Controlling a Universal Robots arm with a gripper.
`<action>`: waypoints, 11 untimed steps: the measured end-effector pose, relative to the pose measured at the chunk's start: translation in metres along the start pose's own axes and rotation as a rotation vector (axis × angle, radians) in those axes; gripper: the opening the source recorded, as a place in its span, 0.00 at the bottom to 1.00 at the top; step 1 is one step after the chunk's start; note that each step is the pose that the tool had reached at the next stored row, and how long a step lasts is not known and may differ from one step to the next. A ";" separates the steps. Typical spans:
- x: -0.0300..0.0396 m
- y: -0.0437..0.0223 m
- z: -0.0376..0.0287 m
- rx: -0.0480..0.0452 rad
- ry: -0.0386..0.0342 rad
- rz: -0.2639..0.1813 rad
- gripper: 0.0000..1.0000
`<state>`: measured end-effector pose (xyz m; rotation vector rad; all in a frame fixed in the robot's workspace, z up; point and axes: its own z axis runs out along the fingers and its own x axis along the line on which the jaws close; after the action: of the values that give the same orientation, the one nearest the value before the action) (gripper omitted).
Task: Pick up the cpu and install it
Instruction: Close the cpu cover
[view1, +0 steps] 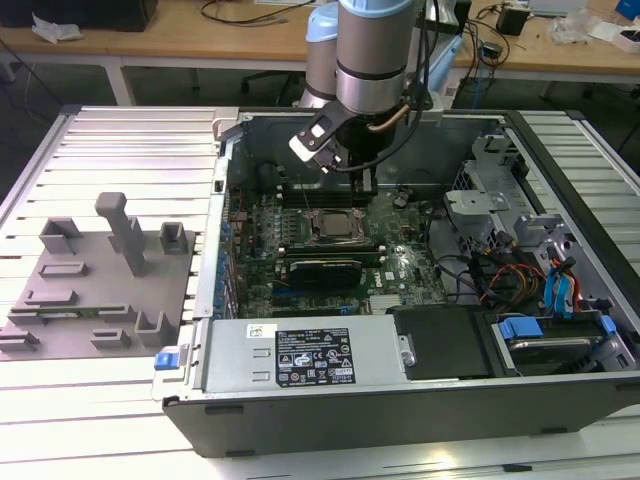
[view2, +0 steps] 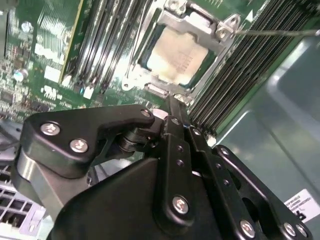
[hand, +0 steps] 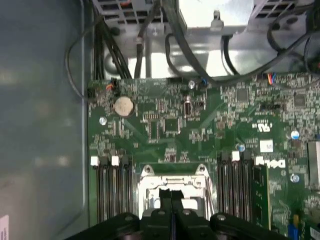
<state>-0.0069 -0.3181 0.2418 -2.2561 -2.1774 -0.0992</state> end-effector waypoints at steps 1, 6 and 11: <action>0.0000 0.0001 0.0002 0.0237 -0.0009 0.001 0.11; 0.0000 0.0001 0.0002 0.0355 -0.0014 0.002 0.11; -0.0014 -0.0138 0.0031 0.0368 -0.0014 0.002 0.11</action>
<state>-0.0206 -0.3189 0.2381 -2.2394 -2.1593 -0.0571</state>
